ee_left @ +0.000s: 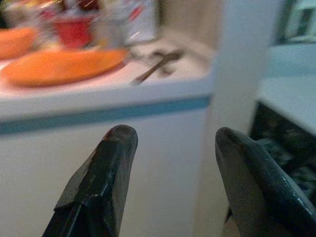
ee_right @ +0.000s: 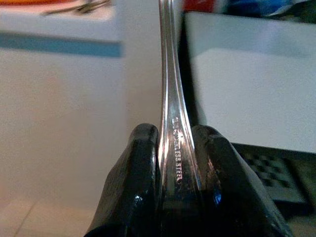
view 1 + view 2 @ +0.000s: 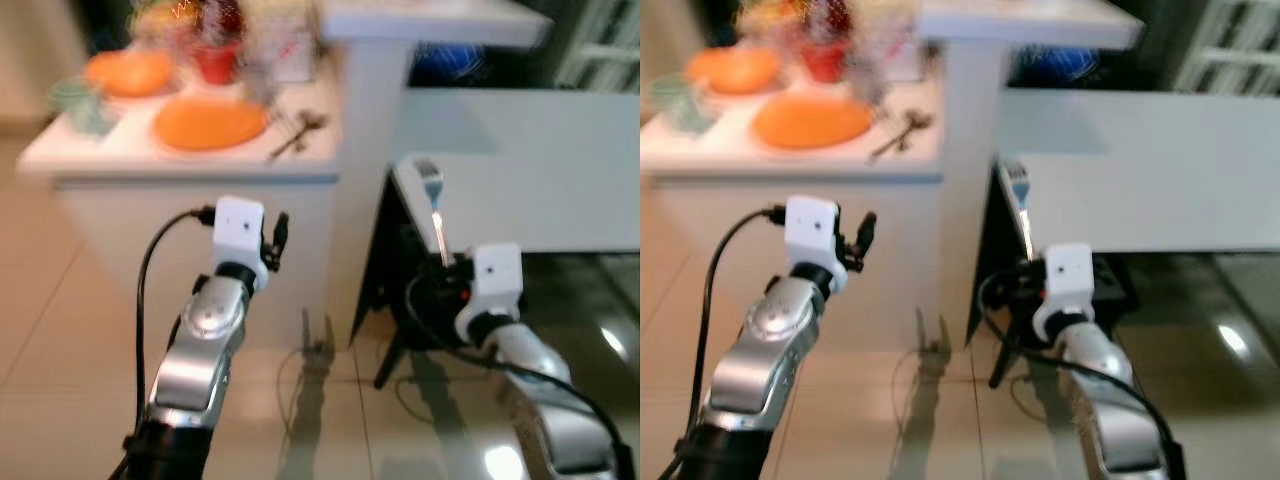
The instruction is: Setting the table
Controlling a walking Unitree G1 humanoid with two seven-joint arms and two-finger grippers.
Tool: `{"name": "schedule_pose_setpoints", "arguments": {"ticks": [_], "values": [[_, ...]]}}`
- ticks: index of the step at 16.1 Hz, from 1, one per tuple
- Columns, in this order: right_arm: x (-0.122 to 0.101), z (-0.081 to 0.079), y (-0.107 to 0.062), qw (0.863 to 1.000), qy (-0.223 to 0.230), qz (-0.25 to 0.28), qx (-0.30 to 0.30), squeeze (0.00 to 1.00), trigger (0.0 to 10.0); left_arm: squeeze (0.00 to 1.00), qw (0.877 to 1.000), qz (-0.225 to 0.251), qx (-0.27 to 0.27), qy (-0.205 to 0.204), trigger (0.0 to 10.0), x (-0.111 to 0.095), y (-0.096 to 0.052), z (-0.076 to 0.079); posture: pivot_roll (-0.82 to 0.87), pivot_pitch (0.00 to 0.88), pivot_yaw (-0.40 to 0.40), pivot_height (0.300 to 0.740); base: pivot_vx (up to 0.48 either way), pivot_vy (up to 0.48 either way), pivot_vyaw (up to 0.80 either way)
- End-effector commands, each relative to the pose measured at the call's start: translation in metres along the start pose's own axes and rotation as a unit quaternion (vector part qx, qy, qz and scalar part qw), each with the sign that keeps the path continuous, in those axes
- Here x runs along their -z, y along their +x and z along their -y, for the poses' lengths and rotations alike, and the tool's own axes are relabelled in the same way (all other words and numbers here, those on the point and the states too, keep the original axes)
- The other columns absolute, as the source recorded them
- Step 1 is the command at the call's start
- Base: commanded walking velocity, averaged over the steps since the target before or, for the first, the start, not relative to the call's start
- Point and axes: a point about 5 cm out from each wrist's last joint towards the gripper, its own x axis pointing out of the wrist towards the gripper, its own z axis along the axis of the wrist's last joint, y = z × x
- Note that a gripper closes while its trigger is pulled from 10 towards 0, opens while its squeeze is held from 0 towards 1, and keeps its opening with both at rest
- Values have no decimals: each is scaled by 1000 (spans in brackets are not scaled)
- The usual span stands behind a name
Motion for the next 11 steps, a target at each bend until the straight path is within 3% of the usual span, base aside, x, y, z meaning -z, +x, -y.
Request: {"name": "schedule_pose_setpoints", "arguments": {"ticks": [1,6,8,11], "values": [[-3,1,0,1000,-2,11,2,0,10000,0,1000,5,-8,7,10000,-3,2,-1,-30,0,-6,740,0,-454,800],[-2,5,-3,1000,-8,9,9,0,10000,0,1000,-4,-21,16,10000,1,1,-1,-44,0,-8,740,0,-458,800],[1,13,0,999,2,3,44,0,10000,0,1000,-14,-23,5,10000,6,3,-1,-41,0,-17,740,0,-467,800],[2,23,0,997,4,-5,82,0,10000,0,1000,-15,-22,0,10000,6,3,0,-40,0,-20,740,0,-471,183]]}}
